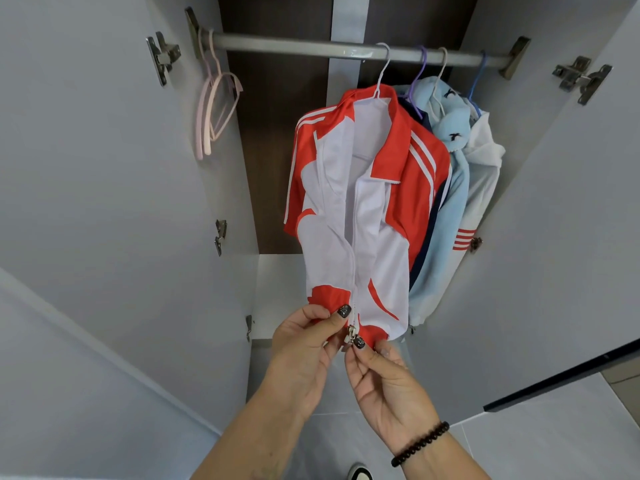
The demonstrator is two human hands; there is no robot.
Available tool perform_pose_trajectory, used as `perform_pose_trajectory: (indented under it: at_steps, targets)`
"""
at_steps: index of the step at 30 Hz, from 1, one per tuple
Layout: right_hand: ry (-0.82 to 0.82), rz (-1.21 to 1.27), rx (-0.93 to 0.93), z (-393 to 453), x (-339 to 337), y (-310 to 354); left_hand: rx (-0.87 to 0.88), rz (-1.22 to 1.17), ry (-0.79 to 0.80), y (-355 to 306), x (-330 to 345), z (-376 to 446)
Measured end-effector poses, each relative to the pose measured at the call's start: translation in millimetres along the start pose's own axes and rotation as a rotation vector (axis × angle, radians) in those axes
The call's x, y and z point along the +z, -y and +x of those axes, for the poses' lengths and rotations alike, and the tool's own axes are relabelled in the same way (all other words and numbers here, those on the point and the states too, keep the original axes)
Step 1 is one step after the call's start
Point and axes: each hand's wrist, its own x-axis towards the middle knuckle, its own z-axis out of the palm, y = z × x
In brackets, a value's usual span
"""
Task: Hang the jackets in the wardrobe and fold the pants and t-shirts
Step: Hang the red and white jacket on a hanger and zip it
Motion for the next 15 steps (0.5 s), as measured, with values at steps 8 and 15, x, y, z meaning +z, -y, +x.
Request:
perform_pose_trajectory:
  at_steps: [8,15]
  targets:
    - [-0.006,0.008,-0.013,0.2,7.1,-0.7,0.045,0.039,-0.01,-7.4,-3.2,2.8]
    - [-0.016,-0.005,-0.011,1.9,7.6,-1.1,0.142,0.177,-0.08,-8.1,-3.3,2.7]
